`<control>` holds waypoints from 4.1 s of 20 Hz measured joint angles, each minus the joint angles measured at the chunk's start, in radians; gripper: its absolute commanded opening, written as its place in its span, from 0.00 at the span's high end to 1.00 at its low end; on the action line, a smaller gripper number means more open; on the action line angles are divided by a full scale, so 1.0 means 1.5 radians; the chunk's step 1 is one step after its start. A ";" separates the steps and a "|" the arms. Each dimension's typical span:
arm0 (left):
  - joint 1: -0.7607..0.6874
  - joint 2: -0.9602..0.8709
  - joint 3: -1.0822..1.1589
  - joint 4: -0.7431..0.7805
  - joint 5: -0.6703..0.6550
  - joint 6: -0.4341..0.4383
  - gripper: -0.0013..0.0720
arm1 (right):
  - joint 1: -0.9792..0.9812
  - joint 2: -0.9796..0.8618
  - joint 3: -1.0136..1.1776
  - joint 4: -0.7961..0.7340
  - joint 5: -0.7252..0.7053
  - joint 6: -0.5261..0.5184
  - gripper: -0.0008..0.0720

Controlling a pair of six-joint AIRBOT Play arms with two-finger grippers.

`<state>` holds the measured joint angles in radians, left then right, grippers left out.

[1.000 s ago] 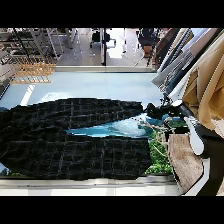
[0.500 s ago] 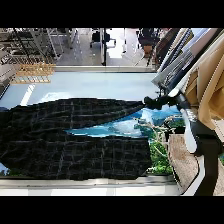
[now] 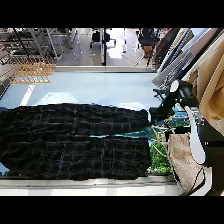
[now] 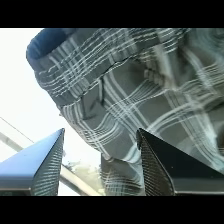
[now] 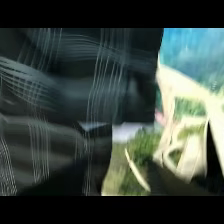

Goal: Fold the clothes and pants, and hang the long-sleeved shirts on hangers.

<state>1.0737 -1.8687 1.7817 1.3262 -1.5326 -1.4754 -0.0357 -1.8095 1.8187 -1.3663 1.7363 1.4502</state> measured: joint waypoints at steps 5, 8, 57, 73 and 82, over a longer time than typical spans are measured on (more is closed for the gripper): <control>0.032 0.000 -0.037 -0.037 0.024 0.004 0.29 | -0.011 0.084 -0.174 0.025 -0.008 0.004 0.36; 0.058 0.000 -0.044 -0.092 0.038 0.020 0.29 | -0.032 0.185 -0.329 0.068 -0.041 0.004 0.36; 0.079 -0.076 -0.051 -0.137 0.099 0.076 0.96 | 0.168 0.398 -0.712 0.083 -0.292 0.141 0.49; 0.079 -0.076 -0.051 -0.138 0.093 0.077 0.96 | 0.264 0.338 -0.709 0.002 -0.310 -0.108 0.95; 0.079 -0.061 -0.022 -0.221 0.081 0.109 0.97 | 0.264 0.428 -0.639 -0.048 -0.257 -0.105 0.97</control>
<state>1.1919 -1.9598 1.7485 0.9951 -1.4109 -1.3121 0.3611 -1.1675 0.8597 -1.4384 1.3514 1.2926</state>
